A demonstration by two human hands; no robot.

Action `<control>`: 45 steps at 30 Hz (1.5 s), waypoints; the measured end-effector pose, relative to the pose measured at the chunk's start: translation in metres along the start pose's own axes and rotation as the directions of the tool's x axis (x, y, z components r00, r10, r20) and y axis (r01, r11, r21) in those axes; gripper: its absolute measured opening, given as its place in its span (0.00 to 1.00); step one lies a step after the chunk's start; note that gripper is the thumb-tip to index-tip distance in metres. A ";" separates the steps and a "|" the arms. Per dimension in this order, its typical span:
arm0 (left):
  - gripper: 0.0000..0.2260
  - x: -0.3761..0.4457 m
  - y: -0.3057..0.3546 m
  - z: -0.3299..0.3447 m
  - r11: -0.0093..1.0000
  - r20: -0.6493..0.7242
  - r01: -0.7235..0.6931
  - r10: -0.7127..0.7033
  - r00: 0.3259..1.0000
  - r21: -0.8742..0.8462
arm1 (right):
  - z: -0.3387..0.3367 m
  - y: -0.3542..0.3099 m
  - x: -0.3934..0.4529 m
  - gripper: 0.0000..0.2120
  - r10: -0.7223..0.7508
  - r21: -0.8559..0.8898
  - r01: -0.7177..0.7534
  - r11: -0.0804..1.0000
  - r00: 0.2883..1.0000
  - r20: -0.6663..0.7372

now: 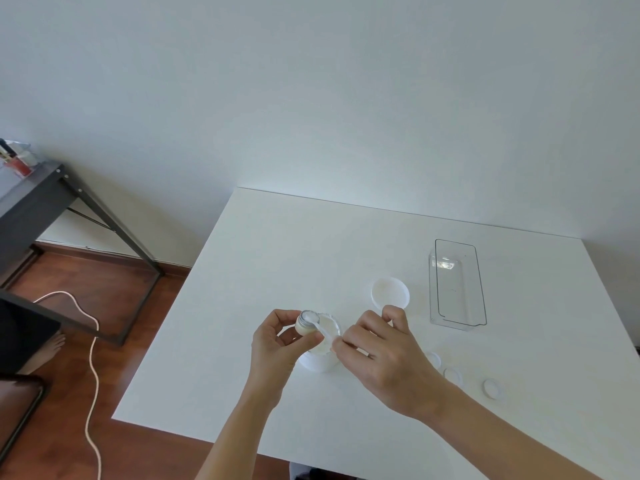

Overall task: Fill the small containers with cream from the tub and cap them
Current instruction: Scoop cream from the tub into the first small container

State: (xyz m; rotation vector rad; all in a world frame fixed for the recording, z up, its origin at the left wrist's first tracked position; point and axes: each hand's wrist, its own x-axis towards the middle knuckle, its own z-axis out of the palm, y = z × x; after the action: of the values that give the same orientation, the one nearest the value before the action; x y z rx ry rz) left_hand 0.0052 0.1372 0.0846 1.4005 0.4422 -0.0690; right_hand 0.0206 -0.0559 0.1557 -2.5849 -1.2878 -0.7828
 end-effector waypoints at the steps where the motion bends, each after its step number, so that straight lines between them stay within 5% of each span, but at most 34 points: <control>1: 0.15 0.000 0.000 0.000 1.000 -0.003 0.000 0.000 1.000 0.000 | -0.001 0.000 0.000 0.12 0.005 0.003 -0.005 1.000 1.000 -0.002; 8: 0.19 0.000 0.002 0.000 0.999 -0.004 -0.009 0.009 1.000 -0.034 | -0.009 0.002 -0.002 0.09 0.071 0.035 -0.069 0.997 0.995 -0.067; 11: 0.21 -0.001 0.003 0.000 0.998 0.003 -0.007 0.007 1.000 -0.062 | -0.013 0.005 0.001 0.06 0.233 0.124 -0.220 0.968 0.966 -0.109; 13: 0.20 -0.001 0.002 0.000 0.998 0.012 -0.010 0.011 1.000 -0.066 | -0.015 0.004 0.006 0.07 0.463 0.279 -0.428 0.860 0.883 -0.073; 15: 0.20 -0.002 0.002 0.000 0.997 0.027 -0.022 0.024 0.999 -0.072 | -0.016 0.002 0.010 0.07 0.686 0.453 -0.620 0.641 0.727 0.025; 18: 0.19 -0.003 0.002 0.001 0.995 0.047 -0.050 0.054 0.997 -0.092 | -0.012 0.003 0.012 0.11 0.827 0.594 -0.731 0.336 0.531 0.185; 25: 0.16 -0.005 0.007 0.002 0.987 0.090 -0.091 0.104 0.991 -0.130 | -0.003 0.007 0.011 0.11 0.841 0.583 -0.798 0.153 0.415 0.348; 35: 0.16 -0.008 0.012 0.001 0.993 0.167 -0.073 0.088 0.982 -0.094 | -0.002 0.017 0.014 0.09 0.778 0.593 -0.800 0.095 0.431 0.457; 45: 0.16 -0.008 0.013 -0.004 0.996 0.182 -0.063 0.075 0.980 -0.067 | -0.017 0.031 0.018 0.09 0.634 0.562 -0.777 0.285 0.592 0.497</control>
State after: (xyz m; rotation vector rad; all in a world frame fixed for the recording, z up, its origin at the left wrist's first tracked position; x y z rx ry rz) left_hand 0.0011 0.1415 0.0992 1.3344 0.2395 -0.1270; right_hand 0.0465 -0.0683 0.1826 -2.1186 -0.1750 0.1801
